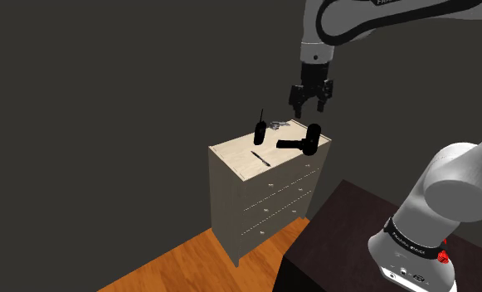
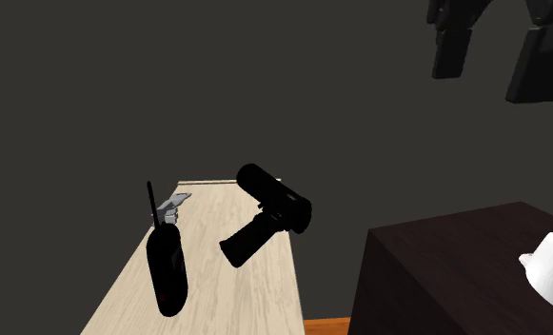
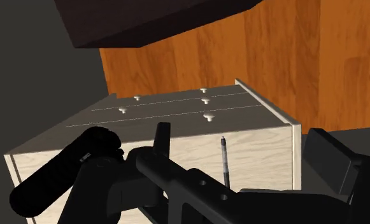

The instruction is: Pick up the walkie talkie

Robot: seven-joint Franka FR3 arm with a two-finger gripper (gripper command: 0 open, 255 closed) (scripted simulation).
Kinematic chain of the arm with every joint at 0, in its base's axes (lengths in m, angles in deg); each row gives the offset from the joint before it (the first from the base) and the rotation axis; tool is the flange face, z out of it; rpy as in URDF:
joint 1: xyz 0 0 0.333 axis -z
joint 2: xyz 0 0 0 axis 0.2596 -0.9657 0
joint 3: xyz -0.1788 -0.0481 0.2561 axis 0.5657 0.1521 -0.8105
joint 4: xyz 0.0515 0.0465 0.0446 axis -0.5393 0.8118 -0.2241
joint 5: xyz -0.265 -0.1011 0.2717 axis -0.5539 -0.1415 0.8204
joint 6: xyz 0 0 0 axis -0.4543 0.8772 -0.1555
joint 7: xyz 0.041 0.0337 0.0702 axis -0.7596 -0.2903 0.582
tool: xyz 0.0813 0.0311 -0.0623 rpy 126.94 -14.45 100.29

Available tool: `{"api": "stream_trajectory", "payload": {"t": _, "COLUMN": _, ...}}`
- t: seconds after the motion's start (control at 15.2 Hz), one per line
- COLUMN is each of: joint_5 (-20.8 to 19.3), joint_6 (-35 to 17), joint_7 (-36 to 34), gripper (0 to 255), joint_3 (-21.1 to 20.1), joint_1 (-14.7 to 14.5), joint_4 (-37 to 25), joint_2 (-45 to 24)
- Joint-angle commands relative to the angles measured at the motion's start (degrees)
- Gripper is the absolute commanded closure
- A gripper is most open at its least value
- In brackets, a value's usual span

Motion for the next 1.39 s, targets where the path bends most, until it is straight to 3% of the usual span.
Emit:
{"api": "stream_trajectory", "payload": {"t": 0.0, "joint_5": 1.0, "joint_6": -3.0, "joint_7": -3.9, "gripper": 0, "joint_3": -0.3, "joint_1": 0.8, "joint_4": -1.6, "joint_2": -4.1}}
{"api": "stream_trajectory", "payload": {"t": 0.66, "joint_5": 4.8, "joint_6": -15.0, "joint_7": -20.1, "gripper": 0, "joint_3": 0.8, "joint_1": 4.3, "joint_4": -12.3, "joint_2": -23.6}}
{"api": "stream_trajectory", "payload": {"t": 1.32, "joint_5": 9.8, "joint_6": -22.9, "joint_7": -33.0, "gripper": 0, "joint_3": 4.1, "joint_1": 7.3, "joint_4": -26.1, "joint_2": -41.5}}
